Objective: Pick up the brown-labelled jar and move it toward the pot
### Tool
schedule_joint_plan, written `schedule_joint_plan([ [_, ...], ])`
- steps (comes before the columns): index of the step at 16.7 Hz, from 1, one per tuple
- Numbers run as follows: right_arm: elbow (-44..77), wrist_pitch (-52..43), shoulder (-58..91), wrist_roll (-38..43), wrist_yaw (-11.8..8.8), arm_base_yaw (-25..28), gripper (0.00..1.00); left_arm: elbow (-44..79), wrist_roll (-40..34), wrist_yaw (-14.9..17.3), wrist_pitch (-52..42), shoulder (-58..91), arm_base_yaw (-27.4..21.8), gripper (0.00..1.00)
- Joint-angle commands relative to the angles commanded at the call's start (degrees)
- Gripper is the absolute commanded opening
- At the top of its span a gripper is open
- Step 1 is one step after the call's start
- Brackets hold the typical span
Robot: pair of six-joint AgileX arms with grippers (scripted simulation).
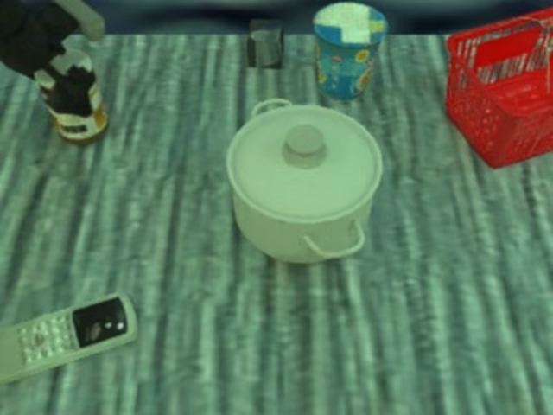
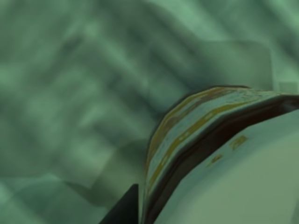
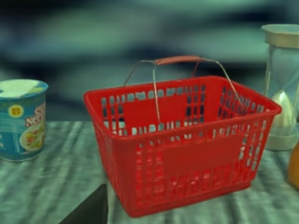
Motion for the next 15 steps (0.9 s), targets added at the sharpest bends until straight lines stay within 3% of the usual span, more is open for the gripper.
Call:
schedule_joint_plan([
  [9,0.0,0.0,0.0,0.0,0.0,0.0,1.0,-0.86,0.09,-0.02,0.07,-0.86,0.29,0.0],
  [15,0.0,0.0,0.0,0.0,0.0,0.0,1.0,-16.77,0.23,-0.04,0.8,-16.2,1.28,0.0],
])
